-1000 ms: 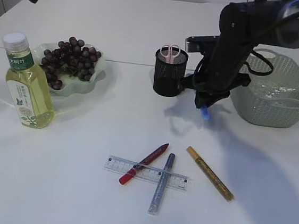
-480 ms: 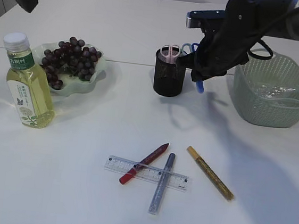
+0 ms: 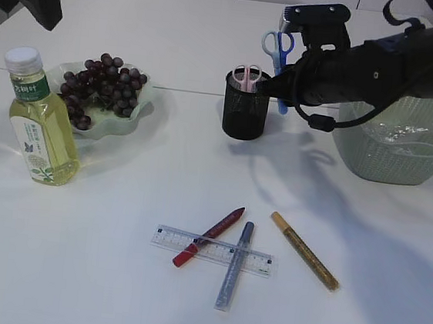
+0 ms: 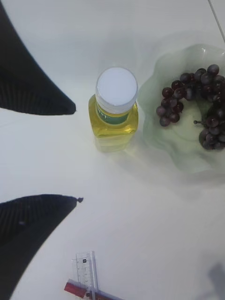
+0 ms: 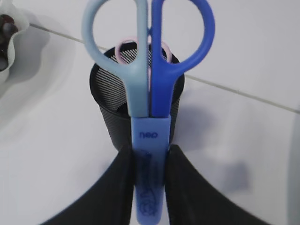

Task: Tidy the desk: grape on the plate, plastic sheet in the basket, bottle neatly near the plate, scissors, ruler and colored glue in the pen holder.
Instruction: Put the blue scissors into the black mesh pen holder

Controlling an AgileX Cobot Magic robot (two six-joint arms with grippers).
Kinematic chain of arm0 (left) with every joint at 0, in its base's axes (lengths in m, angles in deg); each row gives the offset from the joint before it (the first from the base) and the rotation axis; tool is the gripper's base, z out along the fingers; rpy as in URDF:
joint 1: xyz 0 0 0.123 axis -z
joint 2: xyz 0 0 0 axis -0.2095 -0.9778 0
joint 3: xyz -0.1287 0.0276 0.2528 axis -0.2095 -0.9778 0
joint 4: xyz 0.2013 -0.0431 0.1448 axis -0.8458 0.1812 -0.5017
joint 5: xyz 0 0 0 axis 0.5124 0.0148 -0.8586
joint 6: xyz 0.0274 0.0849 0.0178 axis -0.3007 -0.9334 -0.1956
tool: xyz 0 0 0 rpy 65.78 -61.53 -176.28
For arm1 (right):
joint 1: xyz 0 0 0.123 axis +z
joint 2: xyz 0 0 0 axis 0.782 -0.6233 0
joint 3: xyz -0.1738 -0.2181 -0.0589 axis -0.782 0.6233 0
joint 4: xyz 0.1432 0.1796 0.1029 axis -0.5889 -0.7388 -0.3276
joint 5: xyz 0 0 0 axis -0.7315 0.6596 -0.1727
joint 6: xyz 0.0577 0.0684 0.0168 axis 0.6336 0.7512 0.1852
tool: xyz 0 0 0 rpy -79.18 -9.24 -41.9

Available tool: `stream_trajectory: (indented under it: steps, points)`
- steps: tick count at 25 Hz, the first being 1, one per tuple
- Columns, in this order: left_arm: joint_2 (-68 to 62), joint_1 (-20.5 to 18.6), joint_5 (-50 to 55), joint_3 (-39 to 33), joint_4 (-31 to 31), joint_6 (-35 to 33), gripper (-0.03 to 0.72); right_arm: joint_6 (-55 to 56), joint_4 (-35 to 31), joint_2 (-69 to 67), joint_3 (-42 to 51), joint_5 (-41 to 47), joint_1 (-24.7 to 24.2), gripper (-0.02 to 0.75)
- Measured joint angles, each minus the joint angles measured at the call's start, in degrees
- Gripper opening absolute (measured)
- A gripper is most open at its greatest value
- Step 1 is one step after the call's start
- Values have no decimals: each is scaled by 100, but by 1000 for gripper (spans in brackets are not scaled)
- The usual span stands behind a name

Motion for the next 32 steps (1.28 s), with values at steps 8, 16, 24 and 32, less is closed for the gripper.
stream_trajectory:
  steps: [8, 16, 24, 32]
  points:
    - [0, 0, 0, 0, 0, 0, 396, -6, 162, -69, 100, -1762, 0, 154]
    - [0, 0, 0, 0, 0, 0, 396, -13, 249, -599, -351, -2127, 0, 154]
    - [0, 0, 0, 0, -87, 0, 396, -21, 249, -1145, -1088, -1905, 0, 154]
    - [0, 0, 0, 0, -193, 0, 382, -21, 249, -1355, -1160, -1645, 0, 154]
